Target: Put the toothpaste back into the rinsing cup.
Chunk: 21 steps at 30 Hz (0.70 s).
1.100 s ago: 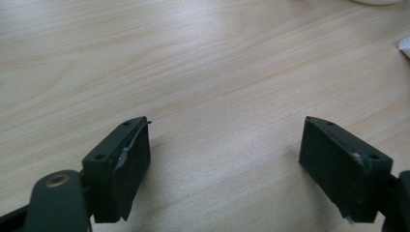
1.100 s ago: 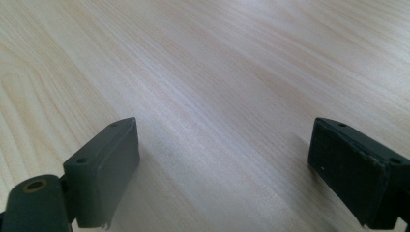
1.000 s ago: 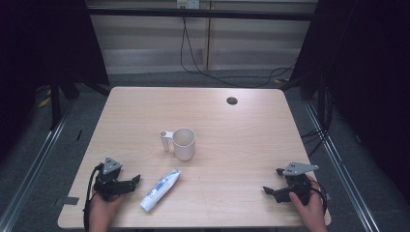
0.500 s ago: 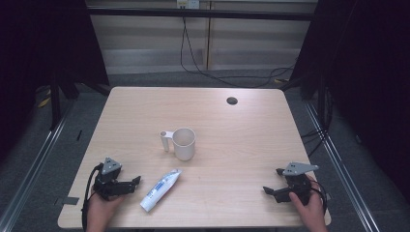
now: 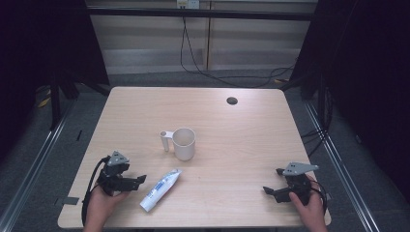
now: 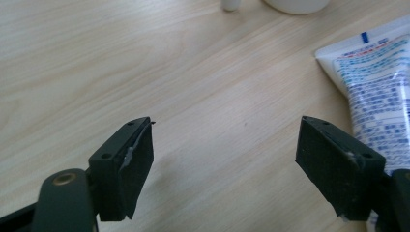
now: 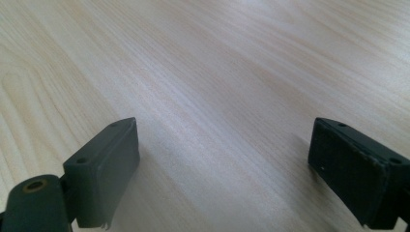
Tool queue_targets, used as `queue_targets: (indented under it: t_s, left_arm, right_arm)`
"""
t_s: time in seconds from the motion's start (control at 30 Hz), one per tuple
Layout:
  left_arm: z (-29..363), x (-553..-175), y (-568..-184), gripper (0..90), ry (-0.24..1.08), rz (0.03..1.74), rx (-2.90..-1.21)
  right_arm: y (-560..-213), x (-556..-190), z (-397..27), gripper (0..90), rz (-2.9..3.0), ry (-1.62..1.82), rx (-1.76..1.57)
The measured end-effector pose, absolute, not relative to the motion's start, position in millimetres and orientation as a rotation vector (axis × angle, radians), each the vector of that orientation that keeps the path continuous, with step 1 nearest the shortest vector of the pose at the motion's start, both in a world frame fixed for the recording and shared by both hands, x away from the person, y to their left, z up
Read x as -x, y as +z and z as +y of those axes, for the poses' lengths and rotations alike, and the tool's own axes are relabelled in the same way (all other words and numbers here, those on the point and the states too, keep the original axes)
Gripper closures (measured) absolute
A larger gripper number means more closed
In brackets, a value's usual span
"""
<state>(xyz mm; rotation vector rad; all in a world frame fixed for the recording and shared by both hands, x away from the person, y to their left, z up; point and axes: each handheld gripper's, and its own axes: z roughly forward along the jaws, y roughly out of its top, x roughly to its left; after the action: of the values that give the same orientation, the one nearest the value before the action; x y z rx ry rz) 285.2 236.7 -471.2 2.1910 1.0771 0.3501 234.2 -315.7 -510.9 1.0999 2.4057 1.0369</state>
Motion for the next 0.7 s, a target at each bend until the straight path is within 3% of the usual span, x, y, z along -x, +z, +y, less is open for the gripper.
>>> queue_targets:
  t_s: [0.7]
  left_arm:
    - [201.1,-288.2,-438.8,25.7,0.292,0.998,-2.222]
  right_arm:
    - [-510.9,-234.2,-315.7,10.6,2.406,1.037,-1.100]
